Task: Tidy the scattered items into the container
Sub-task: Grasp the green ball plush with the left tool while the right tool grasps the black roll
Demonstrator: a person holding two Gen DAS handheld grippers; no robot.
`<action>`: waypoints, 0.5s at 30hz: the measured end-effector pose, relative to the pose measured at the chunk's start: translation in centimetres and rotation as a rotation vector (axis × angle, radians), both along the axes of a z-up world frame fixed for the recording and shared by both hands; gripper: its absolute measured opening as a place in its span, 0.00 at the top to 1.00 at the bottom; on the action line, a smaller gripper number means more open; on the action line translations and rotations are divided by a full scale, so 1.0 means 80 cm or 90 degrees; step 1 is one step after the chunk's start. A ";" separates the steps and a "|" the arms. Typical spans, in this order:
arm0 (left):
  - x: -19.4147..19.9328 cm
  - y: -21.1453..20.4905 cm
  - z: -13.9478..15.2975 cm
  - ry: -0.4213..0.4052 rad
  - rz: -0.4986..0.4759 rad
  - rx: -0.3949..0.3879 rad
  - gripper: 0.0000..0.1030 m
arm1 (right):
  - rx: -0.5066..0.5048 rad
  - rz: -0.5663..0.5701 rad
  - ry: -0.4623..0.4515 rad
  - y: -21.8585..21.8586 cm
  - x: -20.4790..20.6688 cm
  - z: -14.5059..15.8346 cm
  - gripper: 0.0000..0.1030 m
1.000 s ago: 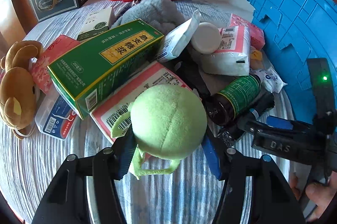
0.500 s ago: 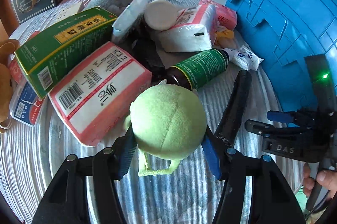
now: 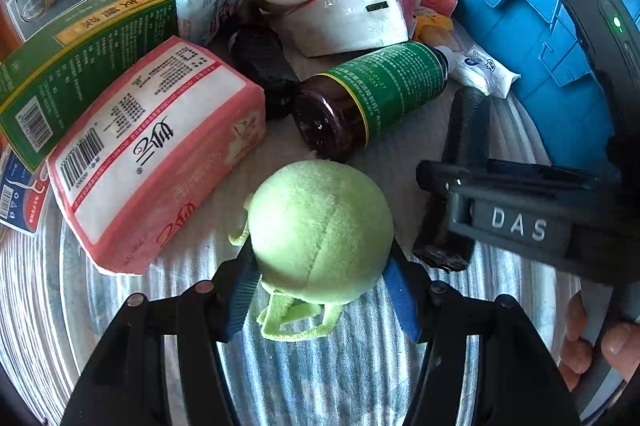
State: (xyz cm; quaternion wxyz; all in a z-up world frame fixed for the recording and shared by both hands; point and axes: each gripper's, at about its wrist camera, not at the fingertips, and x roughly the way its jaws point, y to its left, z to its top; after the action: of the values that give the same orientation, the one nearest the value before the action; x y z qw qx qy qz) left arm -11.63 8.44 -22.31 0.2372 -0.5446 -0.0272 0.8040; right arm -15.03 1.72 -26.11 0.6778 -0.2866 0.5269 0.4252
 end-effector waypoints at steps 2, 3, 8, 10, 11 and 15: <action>-0.001 -0.002 0.000 -0.003 0.001 0.005 0.44 | -0.027 0.021 -0.013 -0.010 -0.003 0.001 0.57; -0.001 -0.003 0.000 -0.003 0.002 0.006 0.44 | -0.040 0.032 -0.021 -0.017 -0.004 0.002 0.61; 0.000 0.001 0.000 0.008 0.003 -0.001 0.44 | -0.054 0.052 -0.010 -0.038 0.001 0.001 0.63; 0.002 0.004 0.000 0.014 0.001 -0.011 0.44 | -0.025 0.029 -0.001 -0.035 0.007 0.004 0.50; 0.003 0.005 0.001 0.017 -0.001 -0.016 0.44 | -0.015 0.023 -0.007 -0.031 0.008 0.005 0.50; 0.007 0.002 0.004 0.021 0.008 -0.023 0.44 | -0.012 0.038 -0.062 -0.014 -0.006 0.002 0.67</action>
State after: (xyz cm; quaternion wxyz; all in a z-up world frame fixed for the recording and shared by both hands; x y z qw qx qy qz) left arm -11.05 8.57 -21.96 0.2227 -0.5351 -0.0121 0.8148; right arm -15.50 0.62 -25.98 0.6869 -0.3290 0.4883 0.4259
